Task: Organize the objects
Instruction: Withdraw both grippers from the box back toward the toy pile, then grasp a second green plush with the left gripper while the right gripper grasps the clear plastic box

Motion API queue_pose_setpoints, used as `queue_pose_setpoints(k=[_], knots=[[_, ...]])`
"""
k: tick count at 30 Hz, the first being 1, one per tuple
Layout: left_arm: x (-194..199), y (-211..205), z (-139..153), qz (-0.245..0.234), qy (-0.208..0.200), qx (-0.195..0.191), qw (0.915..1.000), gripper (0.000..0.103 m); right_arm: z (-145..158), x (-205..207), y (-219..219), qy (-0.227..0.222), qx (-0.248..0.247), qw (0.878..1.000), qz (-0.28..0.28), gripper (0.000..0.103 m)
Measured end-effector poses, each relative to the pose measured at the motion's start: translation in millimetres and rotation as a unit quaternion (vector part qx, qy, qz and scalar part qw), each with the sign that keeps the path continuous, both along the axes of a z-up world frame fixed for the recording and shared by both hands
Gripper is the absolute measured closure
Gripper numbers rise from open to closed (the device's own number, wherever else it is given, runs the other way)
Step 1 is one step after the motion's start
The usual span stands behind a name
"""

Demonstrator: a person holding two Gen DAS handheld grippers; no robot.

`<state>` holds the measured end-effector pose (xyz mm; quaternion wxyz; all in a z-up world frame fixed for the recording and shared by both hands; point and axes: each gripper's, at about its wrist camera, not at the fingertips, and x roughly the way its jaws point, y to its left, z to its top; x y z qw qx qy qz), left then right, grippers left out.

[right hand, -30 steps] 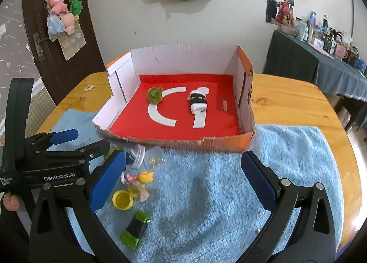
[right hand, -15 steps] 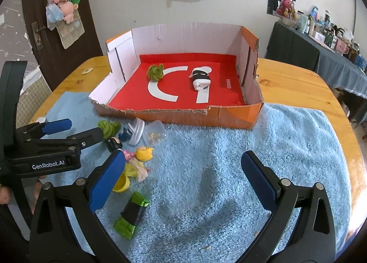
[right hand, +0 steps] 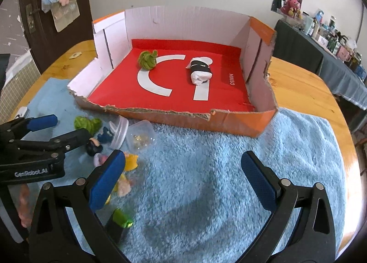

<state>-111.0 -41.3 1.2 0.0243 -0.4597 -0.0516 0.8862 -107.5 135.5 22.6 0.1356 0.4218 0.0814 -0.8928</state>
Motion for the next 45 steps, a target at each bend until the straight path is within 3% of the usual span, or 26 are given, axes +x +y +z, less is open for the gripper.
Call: queue_pose_setpoints(k=[11, 18, 25, 28, 31, 33, 39, 43, 45], knots=[[-4, -2, -2, -0.014, -0.001, 0.01, 0.9999, 0.01, -14, -20, -10, -0.021, 0.019, 0.999, 0.017, 0.0], [-6, -5, -5, -0.015, -0.005, -0.023, 0.9996, 0.01, -17, -24, -19, -0.026, 0.022, 0.999, 0.034, 0.0], [-8, -11, -4, -0.016, 0.004, 0.0, 0.9999, 0.01, -23, -29, -24, -0.029, 0.022, 0.998, 0.041, 0.001], [-5, -4, -1, -0.034, 0.018, 0.001, 0.9993, 0.013, -25, -29, -24, -0.029, 0.015, 0.998, 0.047, 0.008], [-3, 3, 1, -0.049, 0.028, -0.007, 0.9984, 0.021, -24, -27, -26, -0.03, 0.009, 0.998, 0.057, 0.024], [-3, 7, 1, -0.058, 0.03, -0.006, 0.9978, 0.025, -24, -25, -28, -0.028, 0.006, 0.997, 0.065, 0.04], [-3, 13, 1, -0.077, 0.032, 0.008, 0.9965, 0.043, -25, -21, -38, -0.03, 0.003, 0.995, 0.092, 0.069], [-2, 12, 0, -0.089, 0.03, 0.032, 0.9951, 0.064, -23, -18, -39, -0.031, 0.002, 0.995, 0.095, 0.07], [-1, 12, 0, -0.091, 0.029, 0.04, 0.9946, 0.068, -22, -19, -36, -0.034, -0.003, 0.995, 0.093, 0.07]])
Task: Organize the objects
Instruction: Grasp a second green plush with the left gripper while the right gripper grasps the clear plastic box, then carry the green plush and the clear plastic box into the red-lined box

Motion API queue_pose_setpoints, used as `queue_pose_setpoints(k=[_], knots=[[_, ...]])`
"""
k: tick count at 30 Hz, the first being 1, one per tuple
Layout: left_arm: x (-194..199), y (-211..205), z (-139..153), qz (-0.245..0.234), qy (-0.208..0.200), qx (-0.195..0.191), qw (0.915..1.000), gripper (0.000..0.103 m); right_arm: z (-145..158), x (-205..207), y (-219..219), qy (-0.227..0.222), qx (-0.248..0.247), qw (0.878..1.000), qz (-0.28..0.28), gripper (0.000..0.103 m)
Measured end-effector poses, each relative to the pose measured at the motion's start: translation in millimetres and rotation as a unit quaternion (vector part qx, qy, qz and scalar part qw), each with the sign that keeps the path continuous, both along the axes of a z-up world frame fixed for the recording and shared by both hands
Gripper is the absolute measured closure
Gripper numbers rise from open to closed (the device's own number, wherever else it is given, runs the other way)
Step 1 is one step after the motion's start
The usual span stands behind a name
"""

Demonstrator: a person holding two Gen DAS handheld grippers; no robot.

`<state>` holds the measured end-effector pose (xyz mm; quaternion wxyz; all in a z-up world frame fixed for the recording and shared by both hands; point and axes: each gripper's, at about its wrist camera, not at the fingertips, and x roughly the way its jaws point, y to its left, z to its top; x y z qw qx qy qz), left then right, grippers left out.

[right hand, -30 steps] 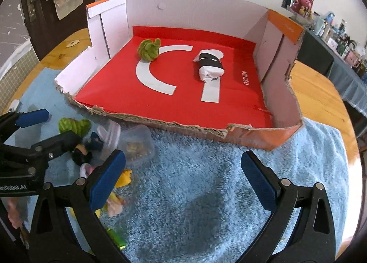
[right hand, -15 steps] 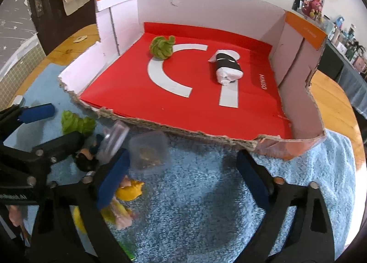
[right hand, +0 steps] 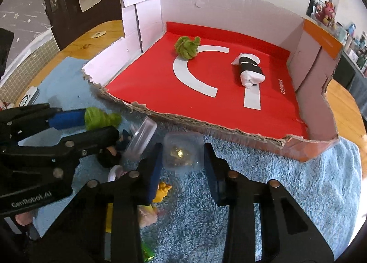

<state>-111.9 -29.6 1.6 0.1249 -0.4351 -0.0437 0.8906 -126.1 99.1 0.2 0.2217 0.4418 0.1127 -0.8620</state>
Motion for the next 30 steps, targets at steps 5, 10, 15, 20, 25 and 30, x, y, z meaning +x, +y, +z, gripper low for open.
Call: queue_pose_setpoints(k=[5, 10, 15, 20, 25, 30], knots=[[3, -1, 1, -0.006, 0.0, 0.01, 0.9999, 0.071, 1, 1, 5, -0.005, -0.011, 1.0, -0.005, 0.07], [5, -3, 2, -0.001, 0.0, 0.016, 0.9999, 0.073, 4, 3, 9, -0.009, -0.026, 1.0, -0.007, 0.07], [8, -3, 5, 0.001, 0.003, 0.018, 0.9998, 0.074, 12, 9, 12, -0.002, -0.035, 0.999, -0.007, 0.07], [14, 0, 10, 0.001, 0.01, 0.013, 0.9999, 0.074, 20, 18, 13, 0.006, -0.041, 0.999, -0.005, 0.07], [21, 3, 17, -0.001, 0.019, 0.014, 0.9997, 0.074, 26, 27, 16, 0.01, -0.05, 0.999, -0.008, 0.07], [28, 5, 22, -0.002, 0.024, 0.017, 0.9996, 0.074, 33, 37, 22, 0.012, -0.063, 0.998, -0.01, 0.07]])
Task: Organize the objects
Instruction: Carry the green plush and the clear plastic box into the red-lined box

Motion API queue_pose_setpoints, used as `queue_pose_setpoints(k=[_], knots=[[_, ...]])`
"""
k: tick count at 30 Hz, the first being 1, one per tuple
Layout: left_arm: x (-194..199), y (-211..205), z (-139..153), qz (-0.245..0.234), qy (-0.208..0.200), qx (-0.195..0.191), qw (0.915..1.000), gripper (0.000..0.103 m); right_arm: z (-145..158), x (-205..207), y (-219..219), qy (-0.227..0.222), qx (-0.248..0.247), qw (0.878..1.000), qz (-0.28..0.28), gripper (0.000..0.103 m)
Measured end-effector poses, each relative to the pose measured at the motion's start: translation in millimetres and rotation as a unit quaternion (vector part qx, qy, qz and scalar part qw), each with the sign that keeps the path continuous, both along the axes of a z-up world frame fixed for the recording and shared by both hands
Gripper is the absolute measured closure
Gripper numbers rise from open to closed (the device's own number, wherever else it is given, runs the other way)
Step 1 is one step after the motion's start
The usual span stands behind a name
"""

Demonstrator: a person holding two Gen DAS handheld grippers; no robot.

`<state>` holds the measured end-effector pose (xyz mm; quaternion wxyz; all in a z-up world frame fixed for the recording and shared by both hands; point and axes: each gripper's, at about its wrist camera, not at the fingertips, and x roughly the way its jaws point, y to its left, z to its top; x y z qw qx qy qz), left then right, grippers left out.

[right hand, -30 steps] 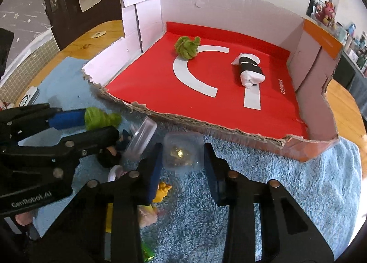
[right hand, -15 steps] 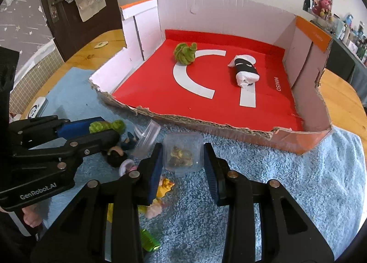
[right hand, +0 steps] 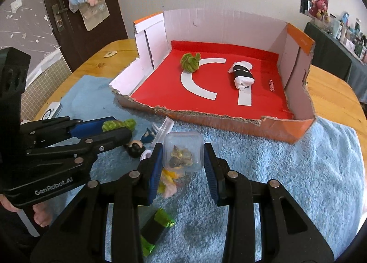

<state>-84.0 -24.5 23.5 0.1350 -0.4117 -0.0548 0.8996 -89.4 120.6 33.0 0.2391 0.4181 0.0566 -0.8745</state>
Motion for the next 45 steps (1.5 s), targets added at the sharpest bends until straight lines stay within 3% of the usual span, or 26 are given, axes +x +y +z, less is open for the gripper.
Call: queue_pose_setpoints(k=[20, 35, 45], knots=[[5, 6, 28, -0.005, 0.031, 0.01, 0.9995, 0.074, 27, 14, 15, 0.017, -0.039, 0.999, -0.01, 0.07], [-32, 16, 45, 0.005, 0.04, -0.001, 0.9992, 0.074, 47, -18, 22, 0.029, -0.046, 0.998, -0.02, 0.07], [-64, 20, 42, 0.011, 0.029, -0.009, 0.9995, 0.074, 45, -52, 30, 0.009, -0.049, 0.998, -0.036, 0.07]])
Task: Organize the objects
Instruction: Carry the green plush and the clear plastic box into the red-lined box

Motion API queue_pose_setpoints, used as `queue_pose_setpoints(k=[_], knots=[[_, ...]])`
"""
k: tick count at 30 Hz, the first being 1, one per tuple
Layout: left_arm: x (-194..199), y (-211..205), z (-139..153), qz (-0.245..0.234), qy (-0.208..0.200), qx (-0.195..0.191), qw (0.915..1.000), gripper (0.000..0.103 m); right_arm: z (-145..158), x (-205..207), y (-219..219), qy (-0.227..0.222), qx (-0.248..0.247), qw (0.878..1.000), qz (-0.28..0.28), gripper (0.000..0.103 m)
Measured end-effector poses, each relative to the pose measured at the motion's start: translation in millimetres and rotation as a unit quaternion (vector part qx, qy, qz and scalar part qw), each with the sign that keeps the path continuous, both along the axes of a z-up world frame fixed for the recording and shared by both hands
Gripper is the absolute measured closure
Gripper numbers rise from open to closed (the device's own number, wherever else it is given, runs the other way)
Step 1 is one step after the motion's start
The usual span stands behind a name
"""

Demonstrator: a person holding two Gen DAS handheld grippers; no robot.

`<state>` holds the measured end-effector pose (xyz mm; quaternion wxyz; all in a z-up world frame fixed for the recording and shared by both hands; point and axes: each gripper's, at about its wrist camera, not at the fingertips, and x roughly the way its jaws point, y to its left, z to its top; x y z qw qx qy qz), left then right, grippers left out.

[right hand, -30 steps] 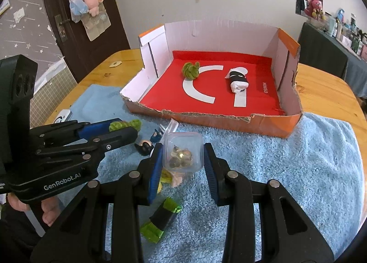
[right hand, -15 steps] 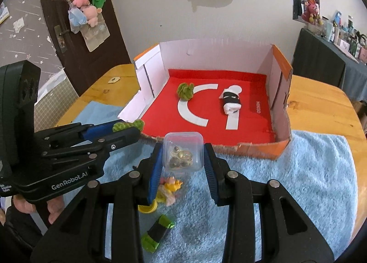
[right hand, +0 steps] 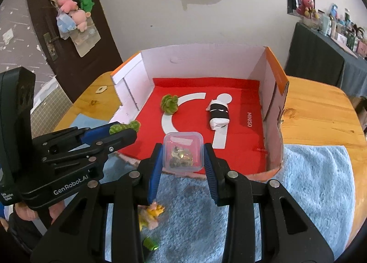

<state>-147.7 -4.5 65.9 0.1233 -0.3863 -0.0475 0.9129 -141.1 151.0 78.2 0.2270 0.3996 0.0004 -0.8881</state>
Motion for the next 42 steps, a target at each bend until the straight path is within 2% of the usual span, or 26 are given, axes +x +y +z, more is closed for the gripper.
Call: queue_pose_setpoints(k=[16, 26, 42], knots=[[-39, -1, -25, 0.005, -0.039, -0.018, 0.9991, 0.074, -32, -48, -5, -0.059, 0.035, 0.998, -0.004, 0.07], [-55, -2, -43, 0.013, -0.06, -0.027, 0.9978, 0.074, -52, -63, -8, -0.081, 0.049, 0.996, -0.007, 0.07], [-74, -5, -55, 0.018, -0.08, -0.025, 0.9963, 0.074, -64, -76, -7, -0.095, 0.054, 0.994, -0.014, 0.07]])
